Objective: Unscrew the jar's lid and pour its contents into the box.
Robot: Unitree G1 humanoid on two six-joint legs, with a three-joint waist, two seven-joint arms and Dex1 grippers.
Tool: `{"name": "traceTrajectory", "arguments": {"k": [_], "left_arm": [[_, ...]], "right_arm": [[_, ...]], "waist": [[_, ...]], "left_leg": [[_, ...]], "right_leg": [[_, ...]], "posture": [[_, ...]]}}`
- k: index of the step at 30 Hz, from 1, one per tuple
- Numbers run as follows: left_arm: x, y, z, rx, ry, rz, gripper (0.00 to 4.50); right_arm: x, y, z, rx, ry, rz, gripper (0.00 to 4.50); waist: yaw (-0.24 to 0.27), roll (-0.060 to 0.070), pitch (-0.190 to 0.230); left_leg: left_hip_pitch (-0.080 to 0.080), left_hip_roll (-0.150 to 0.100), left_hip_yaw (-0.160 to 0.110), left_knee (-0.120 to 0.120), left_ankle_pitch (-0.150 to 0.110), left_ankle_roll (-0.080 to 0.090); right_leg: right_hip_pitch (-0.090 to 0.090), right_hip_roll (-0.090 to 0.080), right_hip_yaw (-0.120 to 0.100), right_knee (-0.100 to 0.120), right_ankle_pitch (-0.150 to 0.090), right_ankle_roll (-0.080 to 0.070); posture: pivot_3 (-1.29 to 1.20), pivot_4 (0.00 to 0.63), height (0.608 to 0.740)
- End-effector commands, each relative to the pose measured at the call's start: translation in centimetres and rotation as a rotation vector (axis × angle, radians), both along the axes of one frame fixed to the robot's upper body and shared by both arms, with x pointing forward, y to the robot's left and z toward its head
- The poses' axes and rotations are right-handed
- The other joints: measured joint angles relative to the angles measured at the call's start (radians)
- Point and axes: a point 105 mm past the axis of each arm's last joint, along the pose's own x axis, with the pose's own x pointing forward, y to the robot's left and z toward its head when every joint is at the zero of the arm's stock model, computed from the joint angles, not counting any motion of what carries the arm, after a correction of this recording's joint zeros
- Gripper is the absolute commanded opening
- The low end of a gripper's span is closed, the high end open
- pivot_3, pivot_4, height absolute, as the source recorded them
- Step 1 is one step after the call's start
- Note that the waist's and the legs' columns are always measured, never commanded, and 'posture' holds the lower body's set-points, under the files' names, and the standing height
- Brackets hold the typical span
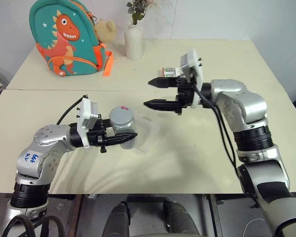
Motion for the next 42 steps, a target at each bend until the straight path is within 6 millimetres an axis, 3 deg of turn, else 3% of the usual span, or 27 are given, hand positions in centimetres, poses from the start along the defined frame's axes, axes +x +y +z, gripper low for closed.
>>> {"name": "traceTrajectory", "arguments": {"k": [1, 5, 14, 27, 35, 42], "left_arm": [[-0.8, -0.1, 0.9, -0.005, -0.049, -0.030, 1.97], [-0.7, 0.1, 1.0, -0.001, -0.048, -0.025, 1.97], [-0.4, -0.3, 1.0, -0.004, -0.046, -0.031, 1.97], [-0.2, -0.6, 1.1, -0.018, -0.048, -0.034, 1.97], [-0.3, -0.8, 1.1, -0.024, -0.047, -0.035, 1.97], [-0.2, -0.7, 1.1, -0.026, -0.051, -0.031, 1.97]], "right_arm": [[-1.4, -0.7, 0.9, 0.012, -0.004, 0.079, 4.48], [-3.3, -0.2, 1.5, 0.027, 0.017, 0.192, 4.48], [-6.0, 4.7, 1.7, 0.051, -0.013, 0.265, 4.48], [-6.0, 7.4, 1.1, 0.012, -0.069, 0.254, 4.48], [-4.7, 6.9, 1.1, 0.010, -0.077, 0.201, 4.48], [-3.0, 4.3, 1.2, 0.014, -0.074, 0.133, 4.48]], "waist": [[-0.005, 0.000, 0.000], [-0.012, 0.000, 0.000], [-0.018, 0.000, 0.000], [-0.023, 0.000, 0.000], [-0.025, 0.000, 0.000], [-0.025, 0.000, 0.000]], "left_leg": [[0.000, 0.000, 0.000, 0.000, 0.000, 0.000], [0.000, 0.000, 0.000, 0.000, 0.000, 0.000], [0.000, 0.000, 0.000, 0.000, 0.001, 0.000], [0.000, 0.000, 0.000, 0.000, 0.001, 0.000], [0.000, 0.000, 0.000, 0.000, 0.001, 0.000], [0.000, 0.000, 0.000, 0.000, 0.001, 0.000]], "right_leg": [[0.000, 0.000, 0.000, 0.000, 0.000, 0.000], [-0.001, 0.000, 0.000, 0.001, 0.000, 0.000], [-0.001, 0.000, 0.000, 0.002, 0.000, 0.000], [-0.001, 0.000, 0.000, 0.003, 0.000, 0.000], [-0.001, 0.000, 0.000, 0.003, 0.000, 0.000], [-0.001, 0.000, 0.000, 0.003, 0.000, 0.000]], "posture": [[0.00, 0.150, 0.740], [0.00, 0.150, 0.740], [0.00, 0.150, 0.740], [0.00, 0.150, 0.740], [0.00, 0.150, 0.740], [0.00, 0.150, 0.740]]}}
